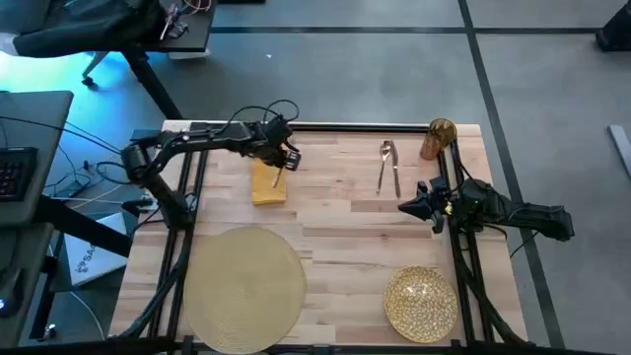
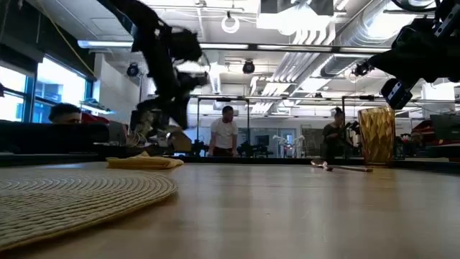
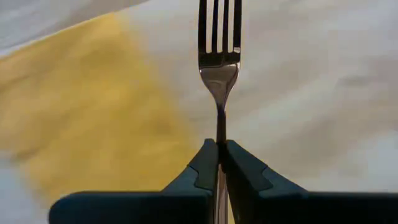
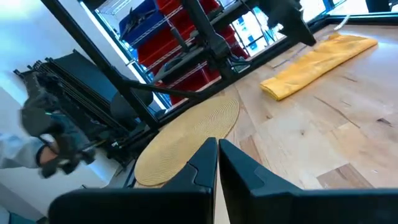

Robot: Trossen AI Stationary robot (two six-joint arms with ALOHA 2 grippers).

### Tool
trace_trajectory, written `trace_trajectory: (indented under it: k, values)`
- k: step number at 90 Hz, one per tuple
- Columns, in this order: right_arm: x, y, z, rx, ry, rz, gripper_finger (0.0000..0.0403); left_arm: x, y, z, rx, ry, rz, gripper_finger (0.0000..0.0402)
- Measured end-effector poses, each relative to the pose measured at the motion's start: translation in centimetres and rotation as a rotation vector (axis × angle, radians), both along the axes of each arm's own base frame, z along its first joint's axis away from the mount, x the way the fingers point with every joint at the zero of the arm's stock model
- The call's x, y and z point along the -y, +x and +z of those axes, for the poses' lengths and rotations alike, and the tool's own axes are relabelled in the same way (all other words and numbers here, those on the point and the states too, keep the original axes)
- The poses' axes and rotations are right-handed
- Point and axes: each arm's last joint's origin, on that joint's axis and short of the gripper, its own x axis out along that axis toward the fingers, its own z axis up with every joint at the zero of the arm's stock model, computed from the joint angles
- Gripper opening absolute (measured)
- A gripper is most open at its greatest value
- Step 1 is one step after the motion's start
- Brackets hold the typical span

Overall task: Set table place
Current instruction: Move the brown fork to the top left of the table

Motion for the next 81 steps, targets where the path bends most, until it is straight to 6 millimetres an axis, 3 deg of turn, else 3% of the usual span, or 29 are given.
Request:
trace_trajectory:
  k: [20, 34, 48, 65, 81]
  values:
    - [0.6, 0.0, 0.1, 0.012, -0.131, -0.206, 0.0000, 5.1, 3.0, 3.1, 0.288, 0.062, -0.096, 0.0000]
    - [1.0, -0.3, 2.3, 0.255, 0.150, -0.355, 0.0000, 7.9, 4.3, 3.8, 0.386, 0.084, -0.090, 0.0000]
    - [1.3, -0.4, 3.4, 0.369, 0.234, -0.421, 0.0000, 9.8, 4.8, 3.9, 0.409, 0.085, -0.044, 0.0000]
    - [1.5, 1.2, 5.7, 0.267, 0.265, -0.423, 0.0000, 11.1, 4.9, 4.4, 0.398, 0.101, -0.050, 0.0000]
    - [1.9, 5.4, 9.1, 0.008, 0.155, -0.422, 0.0008, 11.4, 4.8, 5.3, 0.323, 0.171, -0.087, 0.0000]
